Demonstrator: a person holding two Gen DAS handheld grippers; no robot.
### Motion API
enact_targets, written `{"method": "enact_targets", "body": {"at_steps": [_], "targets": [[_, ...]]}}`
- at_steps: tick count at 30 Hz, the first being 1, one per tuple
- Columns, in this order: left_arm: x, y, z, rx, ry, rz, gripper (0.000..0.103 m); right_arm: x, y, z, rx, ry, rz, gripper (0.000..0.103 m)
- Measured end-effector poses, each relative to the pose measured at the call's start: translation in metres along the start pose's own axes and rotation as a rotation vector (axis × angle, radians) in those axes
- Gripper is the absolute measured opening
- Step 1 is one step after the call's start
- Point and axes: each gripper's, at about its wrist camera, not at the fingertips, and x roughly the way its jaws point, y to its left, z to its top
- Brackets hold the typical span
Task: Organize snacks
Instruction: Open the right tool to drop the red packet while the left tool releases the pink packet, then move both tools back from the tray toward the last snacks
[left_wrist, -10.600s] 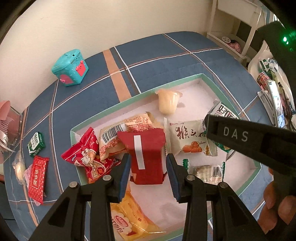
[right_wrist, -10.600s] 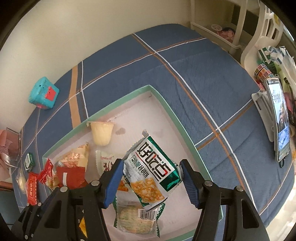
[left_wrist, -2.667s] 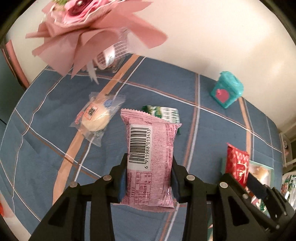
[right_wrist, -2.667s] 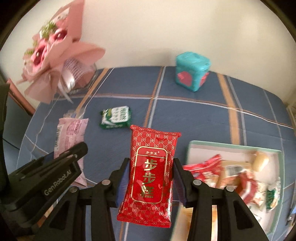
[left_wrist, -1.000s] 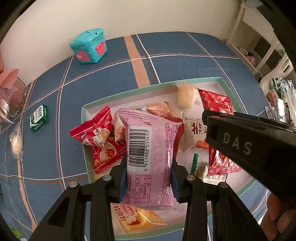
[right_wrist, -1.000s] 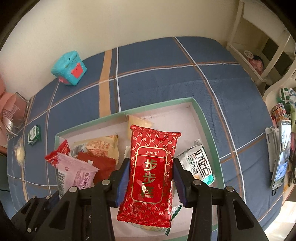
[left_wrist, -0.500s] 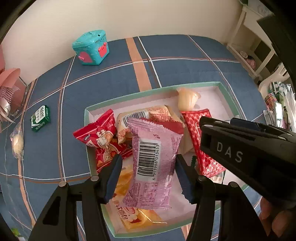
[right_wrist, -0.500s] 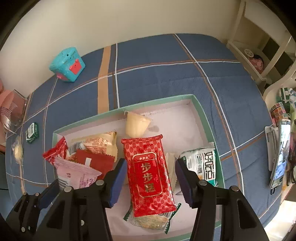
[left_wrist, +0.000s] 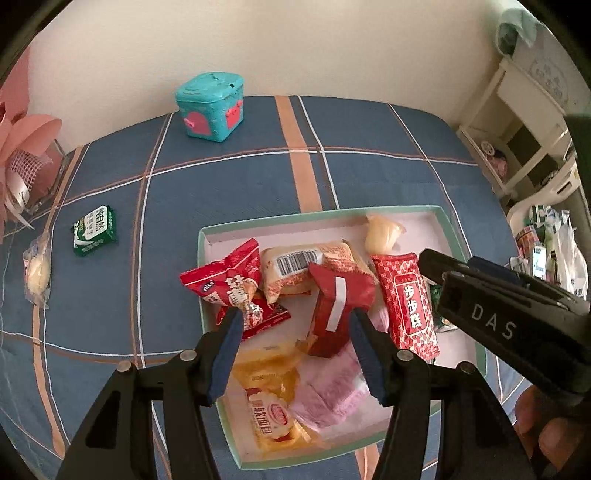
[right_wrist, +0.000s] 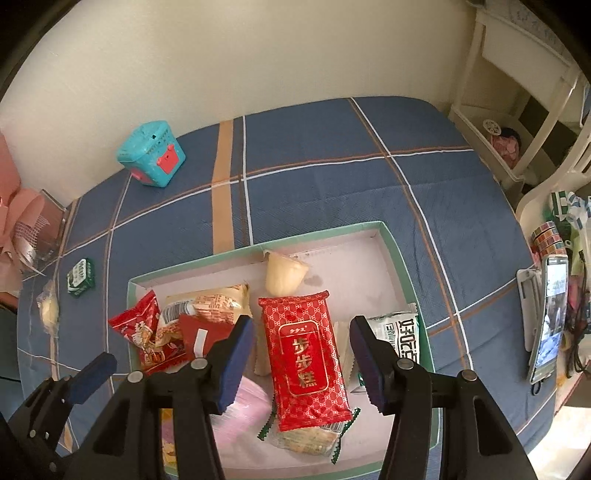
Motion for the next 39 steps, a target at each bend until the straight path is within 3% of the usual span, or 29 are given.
{"method": "enact_targets", "body": {"at_steps": [4, 13, 17, 21, 24, 27, 30, 39], "targets": [[0.000, 0.014, 0.002, -0.048, -0.006, -0.001, 0.061, 0.002, 0.002, -0.001, -0.003, 0.005, -0.002, 0.058], [-0.002, 0.079, 0.001, -0.236, -0.023, 0.075, 0.061, 0.005, 0.021, -0.004, -0.035, 0.011, 0.004, 0.058], [-0.006, 0.110, -0.002, -0.312, -0.041, 0.109, 0.078, 0.004, 0.036, -0.005, -0.061, 0.008, 0.013, 0.058], [-0.008, 0.131, -0.008, -0.365, -0.054, 0.125, 0.079, 0.005, 0.052, -0.007, -0.084, 0.006, 0.018, 0.072], [-0.007, 0.139, -0.011, -0.377, -0.056, 0.142, 0.087, 0.006, 0.060, -0.007, -0.096, 0.005, 0.025, 0.080], [-0.007, 0.143, -0.013, -0.382, -0.059, 0.158, 0.088, 0.006, 0.064, -0.008, -0.099, -0.004, 0.025, 0.088], [-0.007, 0.145, -0.013, -0.379, -0.063, 0.163, 0.095, 0.008, 0.067, -0.008, -0.098, -0.005, 0.025, 0.094], [-0.008, 0.160, -0.013, -0.385, -0.081, 0.179, 0.096, 0.012, 0.085, -0.011, -0.108, -0.010, 0.029, 0.103]]}}
